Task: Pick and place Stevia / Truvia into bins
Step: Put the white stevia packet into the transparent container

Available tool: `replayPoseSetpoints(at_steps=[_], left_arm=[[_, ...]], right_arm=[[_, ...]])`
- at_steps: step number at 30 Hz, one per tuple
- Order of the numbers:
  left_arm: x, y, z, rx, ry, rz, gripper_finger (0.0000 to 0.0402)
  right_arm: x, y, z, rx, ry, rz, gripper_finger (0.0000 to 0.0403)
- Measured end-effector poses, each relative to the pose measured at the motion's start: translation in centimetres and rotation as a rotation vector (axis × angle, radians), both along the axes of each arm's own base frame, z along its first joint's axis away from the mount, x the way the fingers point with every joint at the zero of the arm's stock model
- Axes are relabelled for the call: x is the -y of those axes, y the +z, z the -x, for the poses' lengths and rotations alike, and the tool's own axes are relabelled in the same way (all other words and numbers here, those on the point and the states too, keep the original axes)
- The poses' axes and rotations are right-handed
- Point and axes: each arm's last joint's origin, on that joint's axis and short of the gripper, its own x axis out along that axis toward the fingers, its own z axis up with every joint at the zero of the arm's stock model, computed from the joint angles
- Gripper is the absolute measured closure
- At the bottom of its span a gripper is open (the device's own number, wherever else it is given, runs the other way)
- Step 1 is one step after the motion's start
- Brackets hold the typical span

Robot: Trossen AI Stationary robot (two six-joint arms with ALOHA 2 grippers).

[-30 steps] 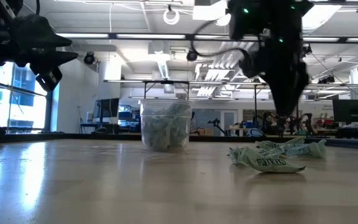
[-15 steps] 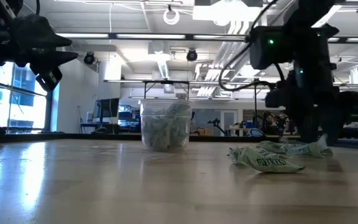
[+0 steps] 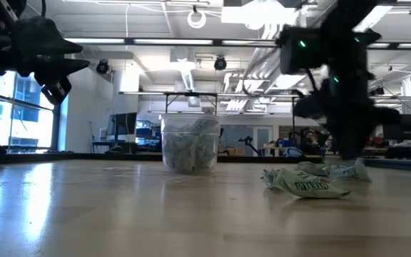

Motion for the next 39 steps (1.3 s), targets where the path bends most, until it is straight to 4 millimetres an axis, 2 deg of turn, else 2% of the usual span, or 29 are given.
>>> replayPoseSetpoints(at_steps=[2, 6, 8, 10, 12, 15, 19, 23, 27, 29, 32, 34, 36, 39], left_arm=[[0.0, 0.0, 0.0, 0.0, 0.0, 0.0, 0.0245], [0.0, 0.0, 0.0, 0.0, 0.0, 0.0, 0.0245], [0.0, 0.0, 0.0, 0.0, 0.0, 0.0, 0.0245], [0.0, 0.0, 0.0, 0.0, 0.0, 0.0, 0.0245], [0.0, 0.0, 0.0, 0.0, 0.0, 0.0, 0.0245], [0.0, 0.0, 0.0, 0.0, 0.0, 0.0, 0.0245], [0.0, 0.0, 0.0, 0.0, 0.0, 0.0, 0.0245], [0.0, 0.0, 0.0, 0.0, 0.0, 0.0, 0.0245], [0.0, 0.0, 0.0, 0.0, 0.0, 0.0, 0.0245], [0.0, 0.0, 0.0, 0.0, 0.0, 0.0, 0.0245], [0.0, 0.0, 0.0, 0.0, 0.0, 0.0, 0.0245], [0.0, 0.0, 0.0, 0.0, 0.0, 0.0, 0.0245], [0.0, 0.0, 0.0, 0.0, 0.0, 0.0, 0.0245], [0.0, 0.0, 0.0, 0.0, 0.0, 0.0, 0.0245]], right_arm=[[0.4, 2.1, -1.4, 0.04, 0.016, 0.031, 0.0381], [1.5, 7.3, -3.8, 0.12, 0.098, 0.14, 0.0399], [2.5, 9.8, -5.3, 0.23, 0.121, 0.196, 0.0396], [3.6, 11.4, -6.9, 0.326, 0.16, 0.212, 0.0399], [4.4, 11.8, -8.7, 0.395, 0.22, 0.183, 0.04], [4.9, 11.4, -12.0, 0.459, 0.324, 0.128, 0.04], [4.1, 9.4, -16.1, 0.459, 0.512, 0.045, 0.0398], [3.2, 8.0, -18.7, 0.366, 0.62, 0.042, 0.0383], [2.9, 7.3, -19.6, 0.239, 0.676, 0.083, 0.0339], [2.9, 8.1, -20.0, 0.248, 0.696, 0.118, 0.0308], [2.5, 10.4, -19.9, 0.25, 0.772, 0.209, 0.0254], [1.9, 11.8, -19.0, 0.174, 0.83, 0.326, 0.022], [1.5, 12.3, -17.7, 0.08, 0.862, 0.393, 0.019], [1.8, 10.2, -15.1, 0.004, 0.87, 0.26, 0.0164]])
